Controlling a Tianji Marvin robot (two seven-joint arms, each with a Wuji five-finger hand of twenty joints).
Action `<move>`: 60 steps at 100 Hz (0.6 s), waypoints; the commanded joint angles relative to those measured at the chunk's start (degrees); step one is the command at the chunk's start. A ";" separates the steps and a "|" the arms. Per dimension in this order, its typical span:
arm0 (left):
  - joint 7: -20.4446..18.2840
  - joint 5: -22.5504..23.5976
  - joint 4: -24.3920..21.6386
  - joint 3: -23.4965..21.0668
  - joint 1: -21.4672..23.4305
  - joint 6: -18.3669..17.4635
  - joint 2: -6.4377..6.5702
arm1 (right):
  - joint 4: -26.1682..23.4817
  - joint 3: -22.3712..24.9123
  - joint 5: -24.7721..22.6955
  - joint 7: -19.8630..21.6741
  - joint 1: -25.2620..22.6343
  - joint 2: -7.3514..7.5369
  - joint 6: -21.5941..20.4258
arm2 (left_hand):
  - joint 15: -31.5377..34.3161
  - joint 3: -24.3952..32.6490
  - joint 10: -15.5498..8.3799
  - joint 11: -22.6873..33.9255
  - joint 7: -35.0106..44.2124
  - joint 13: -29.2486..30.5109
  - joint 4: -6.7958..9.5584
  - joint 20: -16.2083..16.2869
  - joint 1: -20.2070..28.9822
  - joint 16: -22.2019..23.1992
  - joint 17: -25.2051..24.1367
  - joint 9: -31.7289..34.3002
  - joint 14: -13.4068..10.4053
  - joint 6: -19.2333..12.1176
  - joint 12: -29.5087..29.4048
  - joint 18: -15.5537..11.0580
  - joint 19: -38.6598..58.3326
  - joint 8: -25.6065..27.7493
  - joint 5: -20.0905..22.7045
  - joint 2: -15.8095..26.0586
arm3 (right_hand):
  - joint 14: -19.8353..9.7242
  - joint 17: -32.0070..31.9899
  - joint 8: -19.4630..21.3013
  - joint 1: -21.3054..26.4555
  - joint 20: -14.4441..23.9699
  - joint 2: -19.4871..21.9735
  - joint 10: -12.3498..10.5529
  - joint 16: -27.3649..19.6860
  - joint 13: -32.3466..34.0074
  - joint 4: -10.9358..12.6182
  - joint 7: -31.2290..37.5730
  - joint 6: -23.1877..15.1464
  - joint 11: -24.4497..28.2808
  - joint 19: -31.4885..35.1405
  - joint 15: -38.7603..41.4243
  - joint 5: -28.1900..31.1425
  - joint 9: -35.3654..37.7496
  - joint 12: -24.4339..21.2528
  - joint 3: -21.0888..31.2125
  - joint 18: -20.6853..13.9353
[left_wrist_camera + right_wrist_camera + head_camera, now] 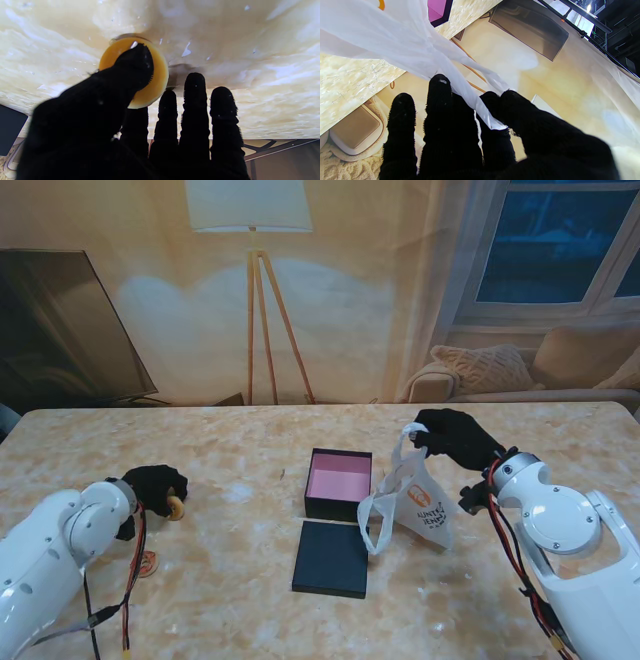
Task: Pack mini donuts into a plastic bag, tie the opening and put the bag into the gift box
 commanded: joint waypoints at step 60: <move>-4.37 -3.12 -7.40 -4.92 5.74 0.26 -0.54 | -0.50 -0.02 -0.23 0.78 -0.76 -0.23 -0.14 | 8.06 -11.07 7.83 1.83 -5.48 16.25 1.85 3.42 6.12 -0.55 10.51 25.39 3.89 7.46 4.32 8.58 10.42 -19.93 14.08 8.36 | -1.59 0.22 -0.54 3.03 1.01 3.73 -1.41 1.75 0.68 4.05 1.31 -7.58 0.87 0.29 0.76 -0.30 -0.79 0.57 3.53 -0.73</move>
